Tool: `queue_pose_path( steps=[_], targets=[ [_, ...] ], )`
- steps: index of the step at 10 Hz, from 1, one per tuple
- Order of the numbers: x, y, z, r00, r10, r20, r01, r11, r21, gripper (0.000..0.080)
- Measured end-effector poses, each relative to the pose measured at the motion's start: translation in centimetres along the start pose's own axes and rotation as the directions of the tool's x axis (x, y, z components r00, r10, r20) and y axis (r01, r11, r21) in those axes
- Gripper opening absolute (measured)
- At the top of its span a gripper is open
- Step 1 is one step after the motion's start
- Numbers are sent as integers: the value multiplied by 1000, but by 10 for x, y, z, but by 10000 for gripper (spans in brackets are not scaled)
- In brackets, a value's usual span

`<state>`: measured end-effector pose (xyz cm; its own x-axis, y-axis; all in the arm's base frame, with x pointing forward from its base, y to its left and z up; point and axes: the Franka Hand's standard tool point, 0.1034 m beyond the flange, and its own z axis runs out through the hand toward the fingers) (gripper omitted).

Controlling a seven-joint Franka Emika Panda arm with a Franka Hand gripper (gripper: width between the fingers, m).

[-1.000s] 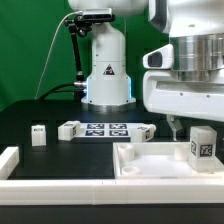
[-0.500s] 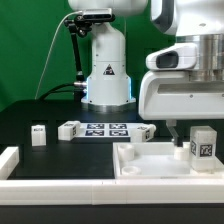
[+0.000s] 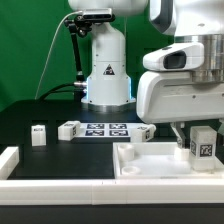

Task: Assemble one leg

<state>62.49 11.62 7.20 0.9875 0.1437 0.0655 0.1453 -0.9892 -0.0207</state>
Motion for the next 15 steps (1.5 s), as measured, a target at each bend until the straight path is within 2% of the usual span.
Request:
queue_pose_path(
  steps=[1, 3, 5, 7, 8, 9, 12, 13, 14, 15],
  targets=[
    [0, 0, 0, 1000, 12, 0, -12, 1000, 1, 291],
    [0, 0, 0, 990, 141, 3, -141, 990, 9, 291],
    [-2, 1, 2, 895, 445, 13, -445, 895, 31, 291],
    [-1, 5, 2, 726, 687, 21, -687, 724, 58, 291],
    [-1, 5, 2, 664, 747, 18, -747, 662, 61, 291],
    [-1, 6, 3, 541, 841, 31, -840, 538, 69, 291],
    [-3, -1, 3, 162, 985, 62, -986, 159, 49, 291],
    [-3, -3, 3, 57, 996, 71, -998, 54, 41, 291],
    [-3, -3, 3, 2, 997, 75, -999, -1, 37, 291],
    [-3, -5, 3, -133, 987, 89, -990, -136, 27, 291]
  ],
)
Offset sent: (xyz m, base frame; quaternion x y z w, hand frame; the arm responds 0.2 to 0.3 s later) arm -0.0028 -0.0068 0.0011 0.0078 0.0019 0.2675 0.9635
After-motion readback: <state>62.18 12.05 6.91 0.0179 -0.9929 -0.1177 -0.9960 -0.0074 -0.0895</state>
